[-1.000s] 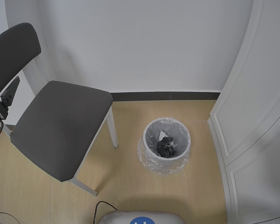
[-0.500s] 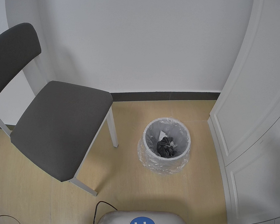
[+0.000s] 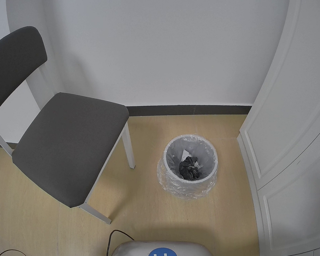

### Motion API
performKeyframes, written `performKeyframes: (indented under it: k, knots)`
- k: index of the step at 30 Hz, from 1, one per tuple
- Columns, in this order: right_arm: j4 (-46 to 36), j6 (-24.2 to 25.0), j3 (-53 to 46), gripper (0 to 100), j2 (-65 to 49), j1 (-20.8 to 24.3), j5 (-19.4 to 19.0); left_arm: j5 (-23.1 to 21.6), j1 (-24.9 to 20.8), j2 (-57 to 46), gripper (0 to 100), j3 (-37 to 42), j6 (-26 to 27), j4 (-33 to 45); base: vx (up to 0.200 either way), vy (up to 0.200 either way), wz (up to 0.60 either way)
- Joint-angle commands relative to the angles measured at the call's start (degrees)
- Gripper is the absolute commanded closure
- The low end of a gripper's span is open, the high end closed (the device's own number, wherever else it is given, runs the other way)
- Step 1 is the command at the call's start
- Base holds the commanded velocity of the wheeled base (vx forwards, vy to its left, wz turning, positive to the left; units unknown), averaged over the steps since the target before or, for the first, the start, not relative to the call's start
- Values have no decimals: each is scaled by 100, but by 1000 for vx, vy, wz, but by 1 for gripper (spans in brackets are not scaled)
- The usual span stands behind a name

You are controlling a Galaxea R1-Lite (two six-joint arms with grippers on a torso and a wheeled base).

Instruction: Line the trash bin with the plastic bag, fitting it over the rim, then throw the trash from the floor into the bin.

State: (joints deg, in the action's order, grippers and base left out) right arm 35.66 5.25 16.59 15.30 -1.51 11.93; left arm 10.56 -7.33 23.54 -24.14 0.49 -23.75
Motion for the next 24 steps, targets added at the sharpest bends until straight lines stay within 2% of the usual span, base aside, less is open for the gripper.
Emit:
performKeyframes:
  k: [1,5,8,10,11,14,18,24]
  knots:
    - [-665,28,-68,0,-976,-227,-315,-1,144,-825,0,67,74,274,0,0,0]
    - [-841,81,-121,0,-1038,-183,-271,-1,197,-1009,0,67,74,406,0,0,0]
    - [-859,310,-156,0,-1108,-77,-288,-19,302,-1238,0,67,74,503,0,0,0]
    - [-911,318,-156,0,-1187,37,-315,-19,355,-1317,0,67,74,555,0,0,0]
    - [-1008,301,-165,0,-1301,248,-315,-19,434,-1431,0,67,65,626,0,0,0]
    - [-1368,274,-191,0,-1495,186,-394,-19,548,-1616,0,85,39,766,0,0,0]
    - [-1395,301,-227,0,-1530,169,-446,-10,724,-1906,0,199,22,863,0,0,0]
    - [-1368,222,-183,0,-1530,169,-464,61,724,-2292,0,594,-198,810,0,0,0]
